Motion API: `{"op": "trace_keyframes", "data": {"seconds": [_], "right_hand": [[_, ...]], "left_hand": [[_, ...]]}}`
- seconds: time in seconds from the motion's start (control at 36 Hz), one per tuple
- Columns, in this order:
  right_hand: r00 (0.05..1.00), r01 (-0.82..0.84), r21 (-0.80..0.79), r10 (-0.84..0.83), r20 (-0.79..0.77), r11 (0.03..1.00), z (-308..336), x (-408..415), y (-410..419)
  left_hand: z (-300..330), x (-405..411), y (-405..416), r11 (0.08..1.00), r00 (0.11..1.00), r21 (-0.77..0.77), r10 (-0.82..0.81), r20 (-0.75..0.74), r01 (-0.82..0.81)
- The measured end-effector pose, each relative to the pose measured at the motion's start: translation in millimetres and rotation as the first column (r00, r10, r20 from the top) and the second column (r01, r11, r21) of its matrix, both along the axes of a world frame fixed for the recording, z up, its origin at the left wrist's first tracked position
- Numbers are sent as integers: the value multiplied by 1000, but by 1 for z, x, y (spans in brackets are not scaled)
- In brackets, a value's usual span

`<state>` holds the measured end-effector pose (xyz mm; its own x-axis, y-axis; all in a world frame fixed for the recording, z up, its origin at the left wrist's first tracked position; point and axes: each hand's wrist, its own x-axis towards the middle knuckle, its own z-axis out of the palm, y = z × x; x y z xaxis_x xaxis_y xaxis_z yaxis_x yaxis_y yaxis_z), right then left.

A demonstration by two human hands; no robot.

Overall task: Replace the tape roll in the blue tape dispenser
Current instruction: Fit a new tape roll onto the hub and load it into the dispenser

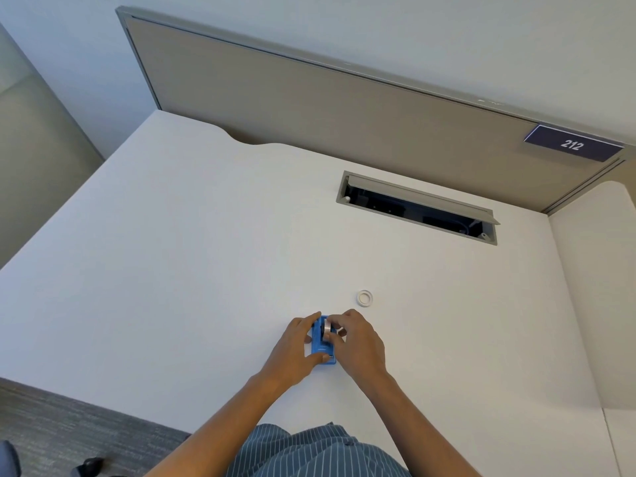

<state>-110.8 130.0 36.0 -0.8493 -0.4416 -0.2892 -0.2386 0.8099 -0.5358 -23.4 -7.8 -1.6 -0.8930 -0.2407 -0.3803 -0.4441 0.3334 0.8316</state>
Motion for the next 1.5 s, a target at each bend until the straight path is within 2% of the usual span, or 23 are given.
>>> {"op": "trace_keyframes", "data": {"seconds": [0.42,0.81,1.5], "right_hand": [[1000,-24,15,24,14,1000,1,2,2],[995,-10,43,15,-98,999,11,0,0],[998,25,45,-23,-50,999,13,3,-4]], "left_hand": [[1,0,1,1000,1000,5,3,-7,-3],[-1,1,-1,1000,1000,-18,-15,6,15],[-1,2,-1,999,1000,-27,-22,2,22]]}}
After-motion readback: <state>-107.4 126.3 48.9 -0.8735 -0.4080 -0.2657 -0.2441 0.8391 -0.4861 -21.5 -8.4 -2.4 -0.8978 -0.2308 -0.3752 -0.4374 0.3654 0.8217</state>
